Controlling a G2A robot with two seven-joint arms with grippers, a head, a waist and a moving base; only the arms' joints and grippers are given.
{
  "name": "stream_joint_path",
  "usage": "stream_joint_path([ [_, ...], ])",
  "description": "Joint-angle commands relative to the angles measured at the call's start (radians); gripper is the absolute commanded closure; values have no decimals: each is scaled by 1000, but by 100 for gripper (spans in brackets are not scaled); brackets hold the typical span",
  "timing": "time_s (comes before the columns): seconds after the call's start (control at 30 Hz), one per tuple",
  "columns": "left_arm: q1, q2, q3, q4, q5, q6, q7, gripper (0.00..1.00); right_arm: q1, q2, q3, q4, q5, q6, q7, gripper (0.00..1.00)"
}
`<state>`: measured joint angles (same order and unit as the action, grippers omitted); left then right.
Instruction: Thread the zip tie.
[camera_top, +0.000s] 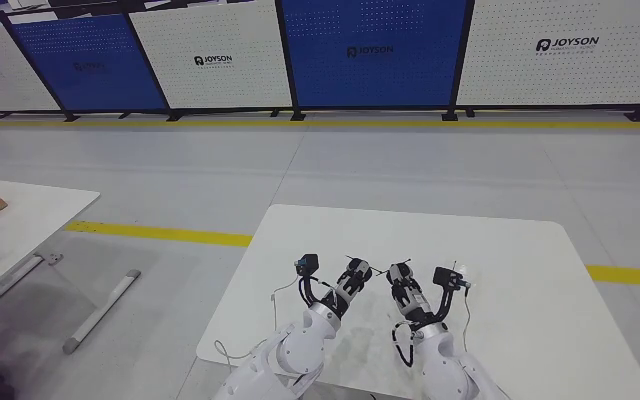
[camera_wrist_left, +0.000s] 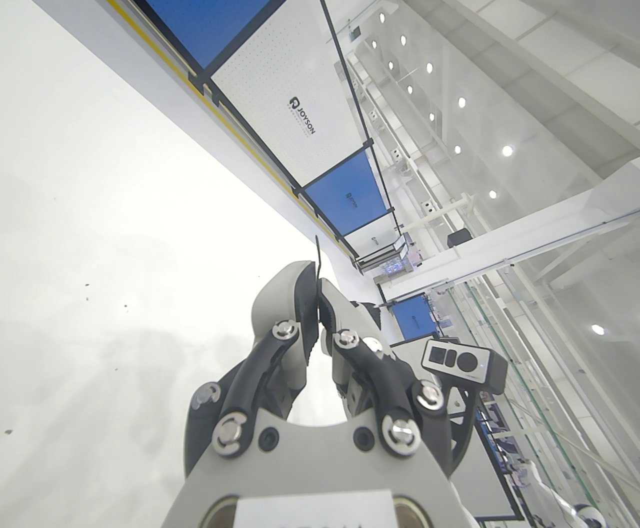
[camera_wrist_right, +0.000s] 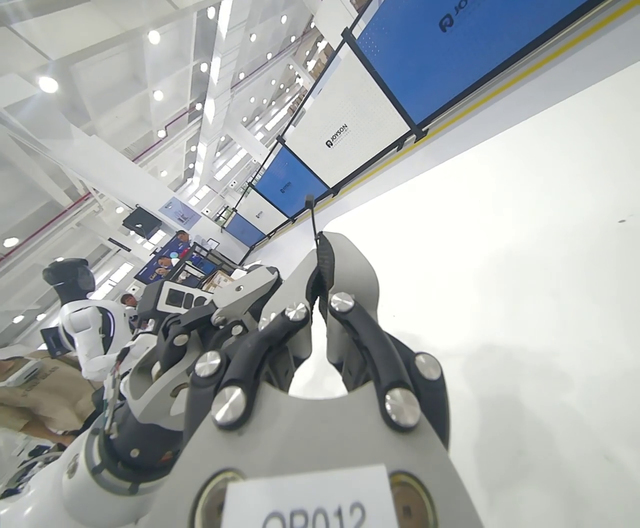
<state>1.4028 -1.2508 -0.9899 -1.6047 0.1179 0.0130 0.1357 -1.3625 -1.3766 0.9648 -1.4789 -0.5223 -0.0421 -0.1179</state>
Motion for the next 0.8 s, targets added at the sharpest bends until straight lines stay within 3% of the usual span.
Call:
stream_joint_path([
  [0.0,0,0,0,0,0,0,0,100,0,0,0,0,-1,1,-1,100],
  [0.33,0,0,0,0,0,0,0,100,-2,0,4,-2,-1,3,-6,100],
  [0.43,0,0,0,0,0,0,0,100,-21,0,17,-16,-13,19,-38,100],
  [0.6,0,0,0,0,0,0,0,100,-56,-4,20,-52,-34,91,-84,100],
  [0.77,0,0,0,0,0,0,0,100,-73,-7,21,-83,-6,77,-74,100],
])
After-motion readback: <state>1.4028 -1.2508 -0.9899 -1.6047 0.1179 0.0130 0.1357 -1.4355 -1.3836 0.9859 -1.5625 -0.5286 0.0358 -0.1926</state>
